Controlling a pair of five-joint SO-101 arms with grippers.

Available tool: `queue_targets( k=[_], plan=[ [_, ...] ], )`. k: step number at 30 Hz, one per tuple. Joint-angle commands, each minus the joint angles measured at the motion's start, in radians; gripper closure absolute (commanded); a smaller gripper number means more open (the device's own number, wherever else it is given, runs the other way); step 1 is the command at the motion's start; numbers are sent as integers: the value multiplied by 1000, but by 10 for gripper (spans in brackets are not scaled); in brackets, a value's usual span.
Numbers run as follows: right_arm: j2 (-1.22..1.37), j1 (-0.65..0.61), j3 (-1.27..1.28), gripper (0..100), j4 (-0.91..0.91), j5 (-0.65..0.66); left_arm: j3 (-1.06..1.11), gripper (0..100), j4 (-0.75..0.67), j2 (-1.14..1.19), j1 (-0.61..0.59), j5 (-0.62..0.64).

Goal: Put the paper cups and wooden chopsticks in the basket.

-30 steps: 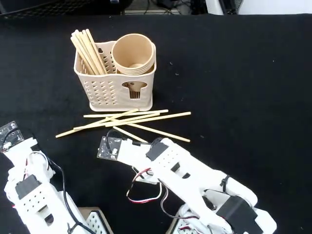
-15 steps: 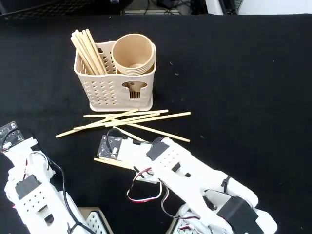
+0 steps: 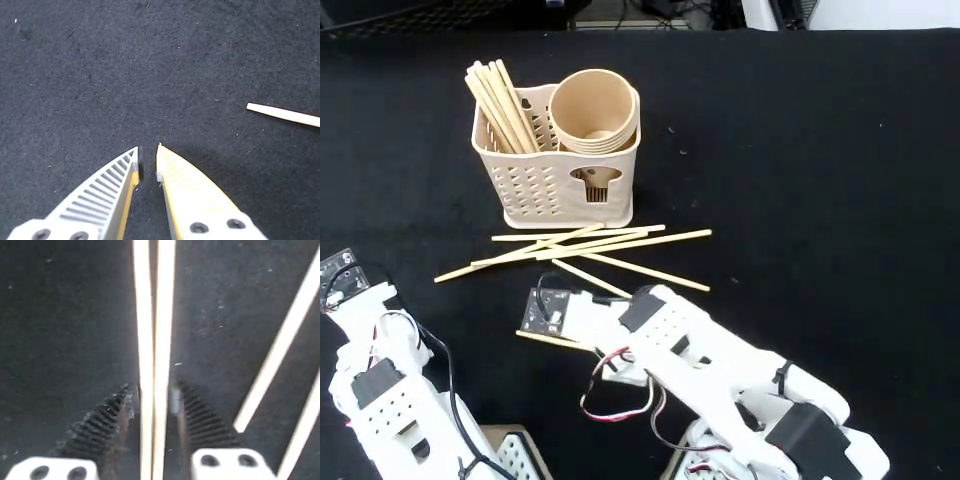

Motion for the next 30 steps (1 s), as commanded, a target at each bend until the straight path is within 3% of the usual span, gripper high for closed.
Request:
queue_targets(
  k=[1,10,14,19,24,30],
  plan=[
    [4,-6,7,828,11,-5,-54,917,-21,-5,5,8],
    [53,-6,-4,867,35,-3,-54,917,-21,-5,5,8],
    [165,-6,-85,989,78,-3,-54,917,-21,-5,5,8],
    [240,-23,-139,976,101,-3,-54,917,-21,-5,5,8],
    [142,-34,-140,986,106,-11,-54,917,-21,-5,5,8],
    [-157,-32,-140,986,221,-12,-54,917,-21,-5,5,8]
  ],
)
